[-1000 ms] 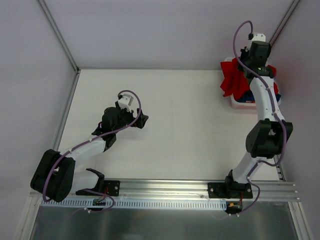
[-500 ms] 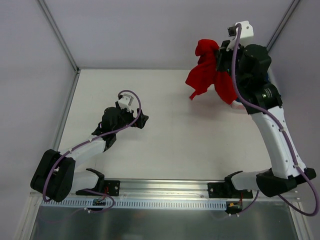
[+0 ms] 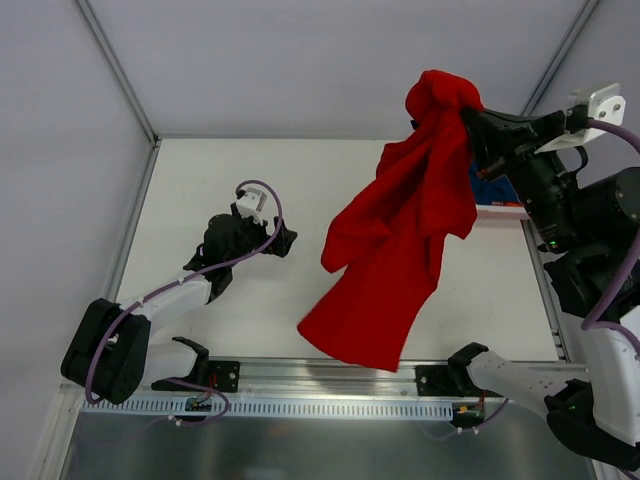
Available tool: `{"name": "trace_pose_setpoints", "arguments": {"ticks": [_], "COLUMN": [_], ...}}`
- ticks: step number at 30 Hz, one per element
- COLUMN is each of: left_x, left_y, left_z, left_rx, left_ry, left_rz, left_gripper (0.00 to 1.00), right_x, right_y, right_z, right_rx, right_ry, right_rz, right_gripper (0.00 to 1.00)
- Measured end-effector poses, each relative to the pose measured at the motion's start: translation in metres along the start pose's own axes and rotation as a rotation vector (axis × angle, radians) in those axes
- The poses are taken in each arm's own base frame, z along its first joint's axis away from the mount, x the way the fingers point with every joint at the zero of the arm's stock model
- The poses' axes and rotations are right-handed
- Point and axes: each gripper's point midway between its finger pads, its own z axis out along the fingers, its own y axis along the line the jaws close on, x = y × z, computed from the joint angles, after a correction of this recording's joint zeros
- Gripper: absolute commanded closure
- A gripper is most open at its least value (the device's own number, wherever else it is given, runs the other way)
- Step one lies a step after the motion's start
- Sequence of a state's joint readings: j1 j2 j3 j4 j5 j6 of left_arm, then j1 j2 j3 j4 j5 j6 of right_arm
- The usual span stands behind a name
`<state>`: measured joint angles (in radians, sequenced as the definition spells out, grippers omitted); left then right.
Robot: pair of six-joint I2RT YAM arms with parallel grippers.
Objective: Fold and stack the t-shirts
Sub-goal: Move the tshirt to the center of the board
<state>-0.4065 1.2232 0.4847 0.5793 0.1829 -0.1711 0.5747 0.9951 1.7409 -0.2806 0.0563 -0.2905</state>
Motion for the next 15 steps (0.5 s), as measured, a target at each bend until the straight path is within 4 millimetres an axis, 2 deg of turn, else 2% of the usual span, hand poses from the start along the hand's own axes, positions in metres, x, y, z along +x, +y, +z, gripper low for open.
{"name": "trace_pose_setpoints", "arguments": {"ticks": [2, 4, 5, 6, 7, 8, 9, 11, 14, 15], "left_x": [0.000, 0.000, 0.000, 0.000, 0.000, 0.000, 0.000, 0.000, 0.000, 0.000], "left_y": [0.000, 0.000, 0.000, 0.000, 0.000, 0.000, 0.000, 0.000, 0.000, 0.000], "left_z": [0.000, 0.000, 0.000, 0.000, 0.000, 0.000, 0.000, 0.000, 0.000, 0.000], "left_rx": [0.000, 0.000, 0.000, 0.000, 0.000, 0.000, 0.000, 0.000, 0.000, 0.000], "left_ry": [0.000, 0.000, 0.000, 0.000, 0.000, 0.000, 0.000, 0.000, 0.000, 0.000], "left_rz": [0.000, 0.000, 0.000, 0.000, 0.000, 0.000, 0.000, 0.000, 0.000, 0.000], "left_gripper": [0.01, 0.01, 0.01, 0.01, 0.01, 0.01, 0.01, 0.01, 0.01, 0.01], "right_x": [0.009, 0.037, 0.056, 0.078, 0.102, 0.126, 0.152, 0.205, 0.271, 0.285], "right_y": [0.003, 0.006, 0.007, 0.008, 0.010, 0.013, 0.014, 0.017, 0.015, 0.015], "right_z": [0.004, 0.010, 0.015, 0.020, 0.025, 0.030, 0.035, 0.041, 0.038, 0.035], "right_rx": [-0.012, -0.020, -0.021, -0.021, -0.024, -0.029, -0.032, -0.029, -0.007, 0.001], "right_ry": [0.013, 0.073, 0.117, 0.170, 0.225, 0.283, 0.347, 0.470, 0.641, 0.685], "right_rz": [0.012, 0.022, 0.030, 0.041, 0.056, 0.061, 0.068, 0.077, 0.075, 0.074], "right_gripper": [1.00, 0.96, 0.85, 0.42, 0.19, 0.07, 0.01, 0.01, 0.01, 0.00]}}
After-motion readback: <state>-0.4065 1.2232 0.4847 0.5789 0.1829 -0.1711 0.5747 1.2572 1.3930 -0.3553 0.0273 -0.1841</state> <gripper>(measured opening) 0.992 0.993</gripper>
